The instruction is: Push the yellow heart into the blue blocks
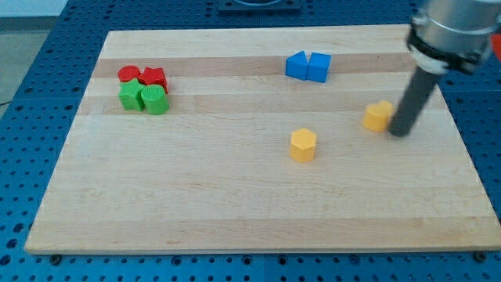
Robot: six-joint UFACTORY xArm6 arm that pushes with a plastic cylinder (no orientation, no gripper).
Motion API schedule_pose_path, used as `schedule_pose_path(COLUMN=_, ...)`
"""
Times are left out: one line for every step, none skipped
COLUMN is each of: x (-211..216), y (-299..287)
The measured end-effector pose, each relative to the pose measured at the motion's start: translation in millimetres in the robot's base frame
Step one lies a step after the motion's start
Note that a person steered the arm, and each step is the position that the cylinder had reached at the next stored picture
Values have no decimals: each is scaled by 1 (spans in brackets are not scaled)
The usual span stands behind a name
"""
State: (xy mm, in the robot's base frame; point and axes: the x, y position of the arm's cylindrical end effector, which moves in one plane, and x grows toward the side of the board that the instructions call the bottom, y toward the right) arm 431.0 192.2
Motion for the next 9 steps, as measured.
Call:
schedule_pose_path(x=-51, y=-46)
schedule_pose_path(x=-63, y=-72)
schedule_pose_path(x=-25, y=-62)
schedule_pose_path(x=0, y=-74)
schedule_pose_path(x=-13, y=-91)
schedule_pose_path(x=-42, y=-91)
schedule_pose_path(x=-51, y=-91)
schedule_pose_path(x=-54, y=-91)
schedule_pose_path(x=-45, y=-91)
